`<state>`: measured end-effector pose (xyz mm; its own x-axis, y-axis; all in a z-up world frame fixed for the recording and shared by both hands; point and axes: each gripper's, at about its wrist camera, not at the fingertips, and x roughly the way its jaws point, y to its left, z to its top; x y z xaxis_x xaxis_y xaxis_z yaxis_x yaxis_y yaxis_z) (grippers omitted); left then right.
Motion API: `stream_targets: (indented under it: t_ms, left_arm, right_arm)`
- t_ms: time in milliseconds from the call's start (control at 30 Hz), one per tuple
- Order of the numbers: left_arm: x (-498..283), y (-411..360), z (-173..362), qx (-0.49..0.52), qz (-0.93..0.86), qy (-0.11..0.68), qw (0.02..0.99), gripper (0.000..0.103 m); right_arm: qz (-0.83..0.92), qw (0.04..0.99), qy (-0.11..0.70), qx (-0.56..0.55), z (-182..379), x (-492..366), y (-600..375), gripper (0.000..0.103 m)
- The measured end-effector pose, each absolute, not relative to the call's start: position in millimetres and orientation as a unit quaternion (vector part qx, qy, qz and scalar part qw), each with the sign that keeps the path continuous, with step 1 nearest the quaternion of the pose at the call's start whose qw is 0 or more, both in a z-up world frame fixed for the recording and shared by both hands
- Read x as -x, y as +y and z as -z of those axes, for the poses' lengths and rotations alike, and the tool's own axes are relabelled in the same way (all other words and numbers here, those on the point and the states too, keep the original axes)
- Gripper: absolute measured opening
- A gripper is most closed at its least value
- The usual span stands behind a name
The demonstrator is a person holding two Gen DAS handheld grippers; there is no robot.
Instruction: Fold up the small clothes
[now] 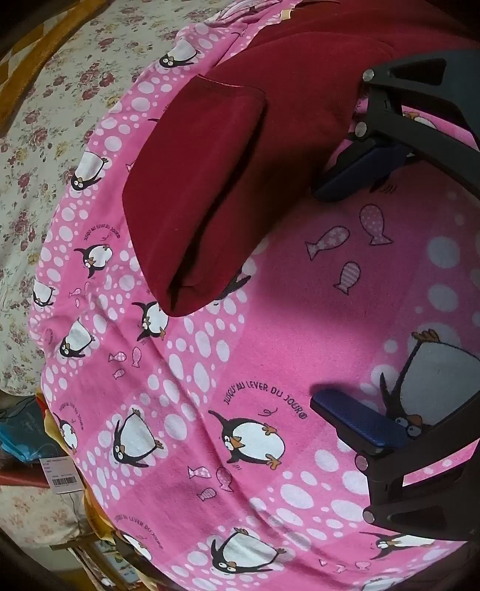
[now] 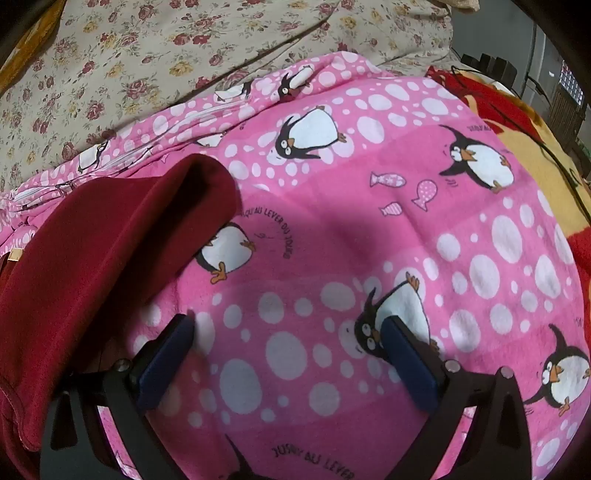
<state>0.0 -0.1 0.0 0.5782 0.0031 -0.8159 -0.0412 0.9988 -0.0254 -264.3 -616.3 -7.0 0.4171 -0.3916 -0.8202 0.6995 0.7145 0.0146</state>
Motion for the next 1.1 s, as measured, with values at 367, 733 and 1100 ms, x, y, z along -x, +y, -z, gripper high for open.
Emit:
stream_targets:
  t_ms: [367,733,1100]
  left_arm:
    - [0,0,0,0.021,-0.012,0.459,0.888,0.087]
    - [1,0,-2,0.028,-0.015,0.468,0.883,0.087]
    - [50,-22,-35,-0.030,0.031,0.475,0.879,0.064]
  right_arm:
    - [0.332,0.822,0.426,-0.181,7,264,-616,0.103]
    - [0.334,0.822,0.425,-0.180,7,264,-616,0.103]
    - [0.280,0.837,0.419,-0.215,-28,290,-574,0.102]
